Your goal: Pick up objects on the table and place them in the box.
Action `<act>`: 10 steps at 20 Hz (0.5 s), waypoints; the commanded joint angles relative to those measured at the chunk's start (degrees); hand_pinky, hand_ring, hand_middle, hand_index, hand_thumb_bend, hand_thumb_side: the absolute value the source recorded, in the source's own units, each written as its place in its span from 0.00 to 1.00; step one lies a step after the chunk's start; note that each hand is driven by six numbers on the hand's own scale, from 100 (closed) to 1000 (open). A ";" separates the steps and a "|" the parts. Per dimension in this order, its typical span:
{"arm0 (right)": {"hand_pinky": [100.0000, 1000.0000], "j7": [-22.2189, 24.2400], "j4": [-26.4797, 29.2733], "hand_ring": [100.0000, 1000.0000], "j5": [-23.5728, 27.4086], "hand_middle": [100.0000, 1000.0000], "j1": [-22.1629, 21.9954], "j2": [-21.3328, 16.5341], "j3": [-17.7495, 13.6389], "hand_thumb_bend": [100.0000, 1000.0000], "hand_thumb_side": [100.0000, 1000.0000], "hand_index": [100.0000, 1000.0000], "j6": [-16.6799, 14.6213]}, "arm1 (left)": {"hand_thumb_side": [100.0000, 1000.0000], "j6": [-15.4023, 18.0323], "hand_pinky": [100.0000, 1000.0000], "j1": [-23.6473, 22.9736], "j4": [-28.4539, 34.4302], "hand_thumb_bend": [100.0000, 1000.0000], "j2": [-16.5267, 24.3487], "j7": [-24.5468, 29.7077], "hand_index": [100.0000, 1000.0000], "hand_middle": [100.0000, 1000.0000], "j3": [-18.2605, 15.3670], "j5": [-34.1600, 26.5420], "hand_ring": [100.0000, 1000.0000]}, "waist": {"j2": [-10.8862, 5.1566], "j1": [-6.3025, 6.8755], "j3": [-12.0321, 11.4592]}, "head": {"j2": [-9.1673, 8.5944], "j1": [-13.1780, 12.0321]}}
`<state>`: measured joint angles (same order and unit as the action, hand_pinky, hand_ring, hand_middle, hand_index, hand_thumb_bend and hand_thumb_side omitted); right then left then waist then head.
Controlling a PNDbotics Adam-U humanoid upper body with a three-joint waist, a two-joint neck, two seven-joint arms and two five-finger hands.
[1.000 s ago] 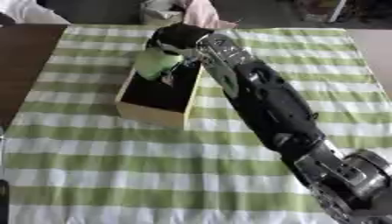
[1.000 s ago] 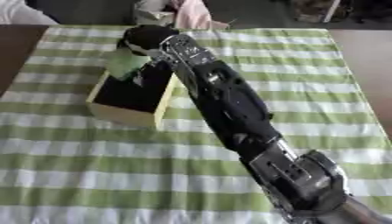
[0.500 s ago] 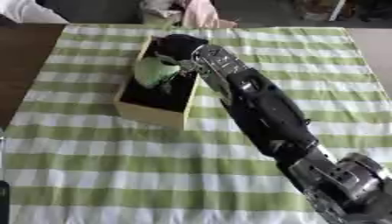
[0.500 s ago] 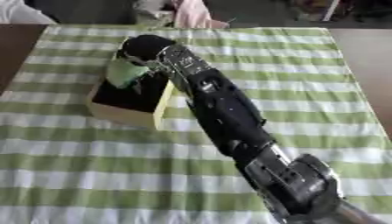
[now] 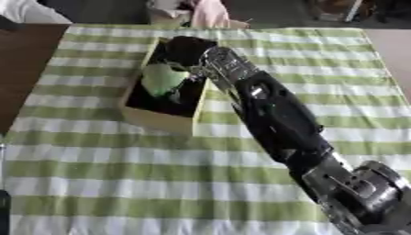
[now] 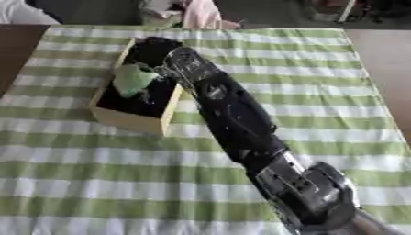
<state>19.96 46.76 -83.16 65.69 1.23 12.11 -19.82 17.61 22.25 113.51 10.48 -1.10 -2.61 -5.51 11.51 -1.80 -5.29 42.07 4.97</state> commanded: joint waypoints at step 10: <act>1.00 4.52 3.23 0.93 -1.22 0.87 2.20 -0.36 -0.02 0.31 0.63 0.98 -2.54 | 0.68 -0.28 0.44 0.38 1.08 0.00 0.14 0.25 0.71 0.68 -0.10 0.03 0.76 | -1.02 0.39 0.13 | -0.56 0.27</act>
<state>24.09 49.26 -83.75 66.58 1.22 12.09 -21.87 17.36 22.19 113.51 10.46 -0.86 -2.61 -5.50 11.50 -1.76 -5.12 41.99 5.14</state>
